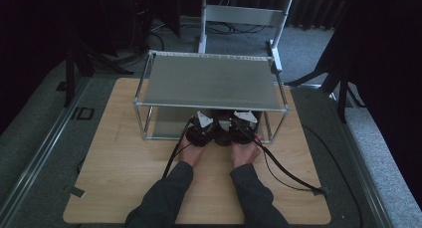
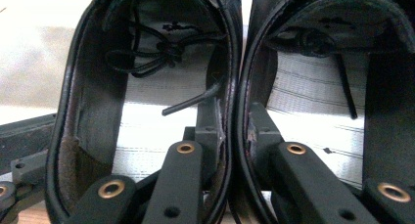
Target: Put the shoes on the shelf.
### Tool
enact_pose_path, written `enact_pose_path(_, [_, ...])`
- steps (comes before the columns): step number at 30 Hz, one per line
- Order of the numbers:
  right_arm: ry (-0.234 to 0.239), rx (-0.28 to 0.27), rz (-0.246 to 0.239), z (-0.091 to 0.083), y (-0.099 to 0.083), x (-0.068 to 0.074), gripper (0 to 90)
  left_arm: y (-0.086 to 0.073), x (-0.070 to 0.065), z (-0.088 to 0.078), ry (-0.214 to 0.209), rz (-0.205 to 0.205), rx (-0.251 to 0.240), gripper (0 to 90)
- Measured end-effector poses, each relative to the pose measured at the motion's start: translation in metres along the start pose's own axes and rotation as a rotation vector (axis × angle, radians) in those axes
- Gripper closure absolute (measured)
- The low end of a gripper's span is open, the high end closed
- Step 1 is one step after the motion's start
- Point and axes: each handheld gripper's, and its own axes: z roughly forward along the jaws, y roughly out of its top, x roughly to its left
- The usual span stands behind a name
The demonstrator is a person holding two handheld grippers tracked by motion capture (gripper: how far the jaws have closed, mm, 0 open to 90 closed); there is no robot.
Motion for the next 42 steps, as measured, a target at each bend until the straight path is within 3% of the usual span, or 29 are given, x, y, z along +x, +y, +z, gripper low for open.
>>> enact_pose_path(5, [0.011,-0.007,-0.01,0.001,0.001,-0.001,77.0,-0.001,0.0,0.002,0.005,-0.004,0.003,72.4])
enact_pose_path(12, [0.062,-0.122,-0.014,0.006,0.004,-0.013,56.0,-0.003,-0.002,0.01,0.018,-0.019,0.027,71.3])
enact_pose_path(16, [0.106,-0.143,-0.007,0.005,0.002,-0.018,53.5,-0.003,-0.001,0.011,0.023,-0.022,0.03,70.8])
enact_pose_path(20, [0.136,-0.151,-0.01,0.001,0.002,-0.018,43.6,-0.002,-0.001,0.012,0.028,-0.025,0.036,68.7])
enact_pose_path(27, [0.118,-0.144,-0.023,-0.005,0.002,-0.019,43.7,-0.003,0.0,0.012,0.028,-0.032,0.042,65.1])
enact_pose_path(33, [0.144,-0.192,-0.061,-0.021,0.0,-0.02,41.3,-0.003,0.001,0.012,0.029,-0.033,0.049,64.2])
enact_pose_path(42, [0.196,-0.147,-0.12,-0.048,-0.003,-0.024,38.5,-0.004,0.005,0.007,-0.005,-0.058,0.056,59.1])
